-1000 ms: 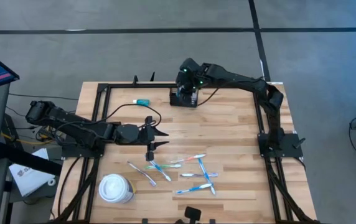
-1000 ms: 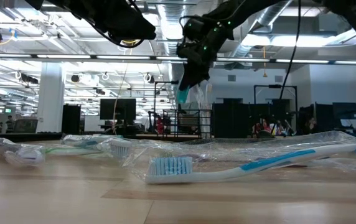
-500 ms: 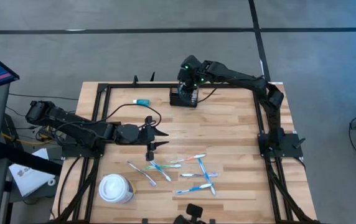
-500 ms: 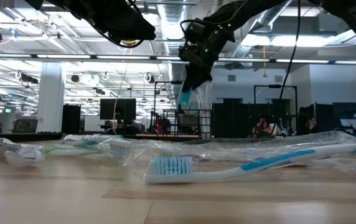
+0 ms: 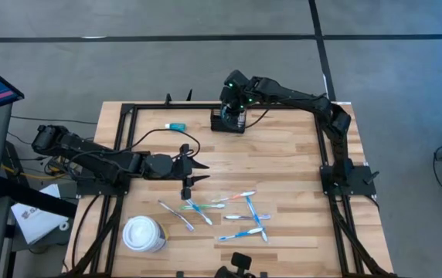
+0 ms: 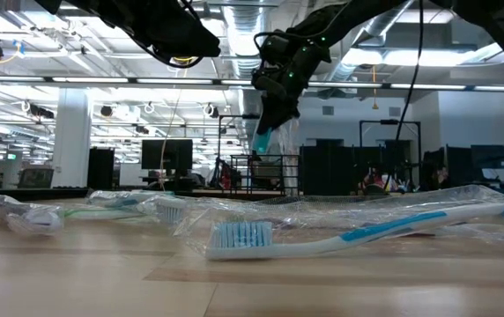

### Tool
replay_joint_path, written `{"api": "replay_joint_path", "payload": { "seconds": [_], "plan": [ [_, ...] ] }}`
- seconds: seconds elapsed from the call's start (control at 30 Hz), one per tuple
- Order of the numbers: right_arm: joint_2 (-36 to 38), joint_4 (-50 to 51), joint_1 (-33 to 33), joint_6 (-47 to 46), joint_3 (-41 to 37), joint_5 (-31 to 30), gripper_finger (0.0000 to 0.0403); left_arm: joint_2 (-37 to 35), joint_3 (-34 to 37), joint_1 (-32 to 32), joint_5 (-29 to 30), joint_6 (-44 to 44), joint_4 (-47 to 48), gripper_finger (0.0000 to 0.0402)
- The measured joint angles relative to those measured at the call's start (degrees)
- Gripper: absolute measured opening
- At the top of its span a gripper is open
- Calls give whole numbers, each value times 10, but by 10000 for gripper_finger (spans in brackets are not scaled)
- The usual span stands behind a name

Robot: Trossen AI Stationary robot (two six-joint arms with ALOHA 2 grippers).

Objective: Pick & Place toothbrushing station
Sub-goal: Put the bottom blue mouthwash into the mesh organizer

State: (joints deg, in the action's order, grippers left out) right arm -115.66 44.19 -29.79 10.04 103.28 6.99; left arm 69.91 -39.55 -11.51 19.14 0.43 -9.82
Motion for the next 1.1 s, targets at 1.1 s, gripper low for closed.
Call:
{"api": "replay_joint_path", "payload": {
  "seconds": [1.1],
  "plan": [
    [-14, -22, -3, -8, -42, -21, 71, 0, 0, 0, 0, -8, 0, 126]
  ]
}}
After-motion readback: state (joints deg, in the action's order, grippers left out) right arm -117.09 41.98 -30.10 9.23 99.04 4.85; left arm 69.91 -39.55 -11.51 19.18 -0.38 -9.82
